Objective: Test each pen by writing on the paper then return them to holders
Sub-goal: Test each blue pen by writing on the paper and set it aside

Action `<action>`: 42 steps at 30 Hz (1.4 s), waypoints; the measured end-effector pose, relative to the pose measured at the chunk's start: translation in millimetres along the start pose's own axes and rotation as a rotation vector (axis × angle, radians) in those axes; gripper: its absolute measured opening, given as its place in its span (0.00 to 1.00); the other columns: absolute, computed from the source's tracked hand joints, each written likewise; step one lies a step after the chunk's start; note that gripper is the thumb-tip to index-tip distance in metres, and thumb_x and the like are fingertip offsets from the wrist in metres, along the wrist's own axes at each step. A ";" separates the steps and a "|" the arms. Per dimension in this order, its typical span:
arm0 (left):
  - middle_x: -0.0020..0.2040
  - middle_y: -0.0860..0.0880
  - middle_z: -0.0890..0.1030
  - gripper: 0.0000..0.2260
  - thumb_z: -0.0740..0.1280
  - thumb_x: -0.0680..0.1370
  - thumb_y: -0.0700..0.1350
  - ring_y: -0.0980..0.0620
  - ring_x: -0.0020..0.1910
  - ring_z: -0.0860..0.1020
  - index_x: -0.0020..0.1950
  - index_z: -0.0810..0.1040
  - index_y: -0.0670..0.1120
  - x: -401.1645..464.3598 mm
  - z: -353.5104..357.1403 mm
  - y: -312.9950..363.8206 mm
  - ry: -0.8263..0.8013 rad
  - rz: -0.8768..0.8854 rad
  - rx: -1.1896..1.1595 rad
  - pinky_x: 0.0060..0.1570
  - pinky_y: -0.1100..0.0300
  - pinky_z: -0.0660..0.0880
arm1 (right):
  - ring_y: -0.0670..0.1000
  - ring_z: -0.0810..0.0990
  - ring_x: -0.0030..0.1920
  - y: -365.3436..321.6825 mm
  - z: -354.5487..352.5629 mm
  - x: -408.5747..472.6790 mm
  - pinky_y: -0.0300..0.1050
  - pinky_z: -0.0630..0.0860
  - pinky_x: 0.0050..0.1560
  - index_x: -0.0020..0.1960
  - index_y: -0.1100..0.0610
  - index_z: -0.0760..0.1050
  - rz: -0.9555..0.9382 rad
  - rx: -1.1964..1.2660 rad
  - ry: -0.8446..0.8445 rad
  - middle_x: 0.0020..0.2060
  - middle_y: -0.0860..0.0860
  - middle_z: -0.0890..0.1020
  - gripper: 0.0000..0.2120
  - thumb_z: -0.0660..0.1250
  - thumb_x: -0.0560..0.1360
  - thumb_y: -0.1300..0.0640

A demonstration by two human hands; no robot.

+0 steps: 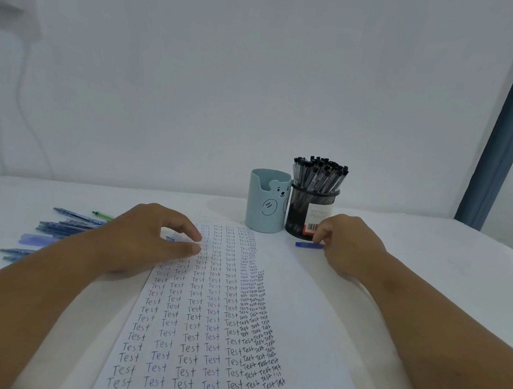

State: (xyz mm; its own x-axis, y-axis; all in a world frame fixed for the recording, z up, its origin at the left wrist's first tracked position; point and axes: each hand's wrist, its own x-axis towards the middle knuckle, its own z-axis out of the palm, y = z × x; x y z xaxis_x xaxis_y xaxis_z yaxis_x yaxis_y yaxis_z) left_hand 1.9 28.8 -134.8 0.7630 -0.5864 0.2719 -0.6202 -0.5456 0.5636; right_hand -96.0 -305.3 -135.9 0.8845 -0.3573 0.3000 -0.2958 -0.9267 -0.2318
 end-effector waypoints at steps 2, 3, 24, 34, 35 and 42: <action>0.59 0.64 0.79 0.14 0.71 0.65 0.67 0.63 0.63 0.73 0.48 0.83 0.68 -0.3 -0.2 1.2 0.004 -0.001 0.001 0.65 0.56 0.66 | 0.53 0.79 0.50 -0.9 -1.7 -1.1 0.43 0.74 0.48 0.47 0.46 0.81 0.021 -0.013 0.006 0.49 0.47 0.79 0.16 0.63 0.73 0.67; 0.58 0.63 0.79 0.12 0.72 0.66 0.66 0.64 0.62 0.73 0.48 0.83 0.67 -0.6 -0.1 1.9 0.007 -0.003 -0.004 0.65 0.56 0.66 | 0.53 0.79 0.51 -2.0 -2.5 -2.4 0.43 0.74 0.50 0.48 0.47 0.81 0.029 -0.018 0.009 0.50 0.47 0.79 0.17 0.63 0.73 0.67; 0.48 0.57 0.82 0.09 0.75 0.73 0.44 0.56 0.51 0.80 0.49 0.84 0.57 -10.9 -40.6 -10.6 -0.034 -0.173 0.123 0.47 0.65 0.77 | 0.41 0.77 0.52 -97.6 28.3 -36.6 0.44 0.75 0.57 0.55 0.45 0.83 -0.693 0.268 -0.101 0.48 0.40 0.81 0.09 0.66 0.80 0.46; 0.53 0.58 0.74 0.05 0.69 0.78 0.54 0.54 0.57 0.69 0.52 0.83 0.62 -2.9 -5.8 -12.4 0.079 -0.029 0.339 0.63 0.51 0.61 | 0.38 0.76 0.53 -95.8 28.2 -37.2 0.41 0.74 0.57 0.57 0.45 0.83 -0.694 0.275 -0.098 0.50 0.38 0.81 0.09 0.67 0.80 0.46; 0.53 0.58 0.76 0.04 0.70 0.78 0.54 0.54 0.58 0.70 0.51 0.83 0.61 -1.9 -4.8 -12.5 0.103 0.008 0.338 0.63 0.50 0.61 | 0.38 0.76 0.53 -95.8 28.5 -37.1 0.40 0.74 0.57 0.56 0.45 0.83 -0.694 0.277 -0.099 0.50 0.38 0.81 0.09 0.67 0.80 0.46; 0.46 0.56 0.84 0.06 0.62 0.83 0.42 0.49 0.28 0.70 0.52 0.74 0.53 -2.9 -9.6 13.5 0.414 0.228 -0.270 0.31 0.61 0.71 | 0.39 0.76 0.53 -95.5 29.1 -36.8 0.37 0.73 0.55 0.56 0.44 0.83 -0.688 0.296 -0.099 0.49 0.38 0.81 0.08 0.67 0.80 0.46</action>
State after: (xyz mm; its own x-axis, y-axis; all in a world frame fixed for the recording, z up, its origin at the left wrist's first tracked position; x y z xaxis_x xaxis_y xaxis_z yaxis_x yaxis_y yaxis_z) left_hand -6.9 28.9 -120.5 0.6566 -0.3574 0.6641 -0.7509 -0.2273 0.6201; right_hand -89.8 -200.3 -151.8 0.8670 0.3157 0.3856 0.4320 -0.8619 -0.2656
